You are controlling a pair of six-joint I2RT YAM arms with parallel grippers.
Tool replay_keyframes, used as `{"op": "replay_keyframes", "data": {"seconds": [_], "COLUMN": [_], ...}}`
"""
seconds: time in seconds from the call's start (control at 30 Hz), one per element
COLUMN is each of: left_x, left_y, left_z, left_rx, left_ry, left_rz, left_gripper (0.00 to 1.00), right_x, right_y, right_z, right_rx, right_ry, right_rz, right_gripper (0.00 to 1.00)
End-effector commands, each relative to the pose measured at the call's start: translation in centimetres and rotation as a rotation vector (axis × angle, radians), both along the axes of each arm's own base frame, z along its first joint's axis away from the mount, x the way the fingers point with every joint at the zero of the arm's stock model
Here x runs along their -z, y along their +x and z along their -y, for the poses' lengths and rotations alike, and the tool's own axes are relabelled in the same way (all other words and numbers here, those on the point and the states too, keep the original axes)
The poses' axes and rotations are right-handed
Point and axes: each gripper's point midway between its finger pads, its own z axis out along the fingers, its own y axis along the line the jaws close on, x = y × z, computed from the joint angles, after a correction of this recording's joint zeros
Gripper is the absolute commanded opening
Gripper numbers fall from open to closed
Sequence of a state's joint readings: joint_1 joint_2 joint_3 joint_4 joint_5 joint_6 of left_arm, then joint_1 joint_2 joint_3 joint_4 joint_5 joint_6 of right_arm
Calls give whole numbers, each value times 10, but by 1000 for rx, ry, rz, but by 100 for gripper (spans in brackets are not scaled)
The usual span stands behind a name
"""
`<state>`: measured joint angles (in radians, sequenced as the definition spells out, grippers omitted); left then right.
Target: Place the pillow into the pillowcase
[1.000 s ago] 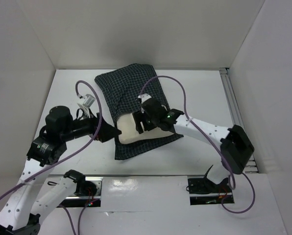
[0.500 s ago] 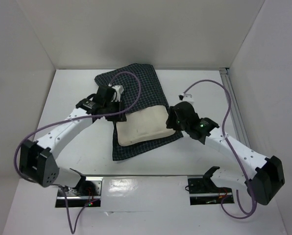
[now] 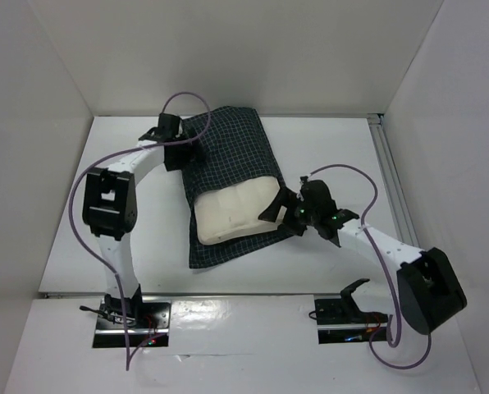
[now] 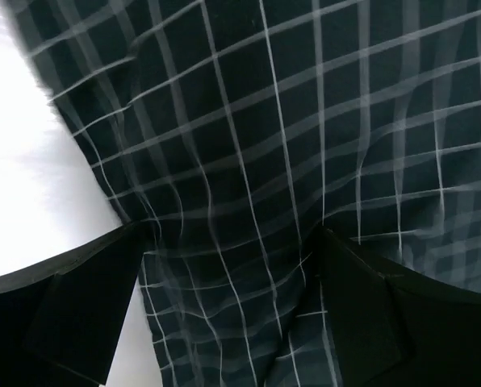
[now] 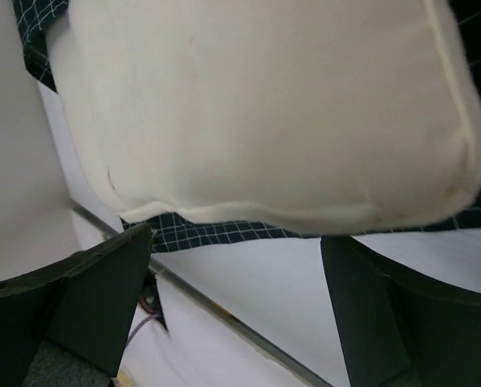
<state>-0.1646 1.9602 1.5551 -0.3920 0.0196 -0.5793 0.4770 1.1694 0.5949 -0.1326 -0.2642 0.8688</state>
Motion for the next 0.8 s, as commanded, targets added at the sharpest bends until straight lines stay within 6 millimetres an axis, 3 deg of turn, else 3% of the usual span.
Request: {"op": "replay_keyframes", "data": {"seconds": [0.0, 0.03, 0.07, 0.1, 0.17, 0.23, 0.27, 0.33, 0.4, 0.43, 0.47, 0.53, 0.57, 0.63, 0.67, 0.7, 0.77], "left_x": [21, 22, 15, 11, 11, 9, 4, -20, -21, -44, -36, -29, -36, -43, -63, -79, -104], "left_y": [-3, -6, -3, -4, -18, -27, -31, -44, -74, -90, -110, -146, -159, -178, -183, -177, -180], "left_z": [45, 52, 61, 65, 74, 73, 75, 73, 71, 73, 69, 61, 50, 32, 24, 10, -1], "left_rx": [119, 147, 174, 199, 250, 275, 288, 309, 329, 348, 350, 333, 293, 237, 214, 151, 106], "left_ry": [-128, -161, -180, -194, -249, -273, -285, -289, -299, -302, -292, -239, -206, -139, -105, -28, 21], "left_rz": [-48, -47, -1, 24, 20, 12, 22, 67, 45, 84, 43, -31, -19, -45, 9, 66, 129], "left_gripper": [100, 97, 86, 66, 0, 0, 0, 0, 0, 0, 0, 0, 27, 53, 65, 75, 75], "right_x": [-5, -6, -1, 5, -3, 0, 3, -13, -35, -40, -50, -66, -70, -71, -63, -61, -48], "right_y": [14, 18, 22, 22, 36, 44, 55, 75, 99, 106, 116, 129, 136, 145, 148, 149, 149], "right_z": [-23, -25, -27, -27, -31, -25, -17, -6, 9, 14, 28, 35, 46, 49, 50, 47, 43], "right_rx": [-41, -42, -41, -40, -63, -62, -47, -16, 26, 39, 73, 102, 138, 134, 129, 108, 72], "right_ry": [117, 119, 114, 107, 88, 10, -73, -155, -198, -201, -214, -241, -272, -291, -297, -296, -301], "right_rz": [29, 33, 24, 9, 66, 72, 108, 148, 217, 233, 263, 311, 323, 334, 306, 303, 274], "right_gripper": [91, 88, 85, 81, 65, 46, 18, 0, 0, 0, 0, 0, 0, 0, 0, 0, 0]}}
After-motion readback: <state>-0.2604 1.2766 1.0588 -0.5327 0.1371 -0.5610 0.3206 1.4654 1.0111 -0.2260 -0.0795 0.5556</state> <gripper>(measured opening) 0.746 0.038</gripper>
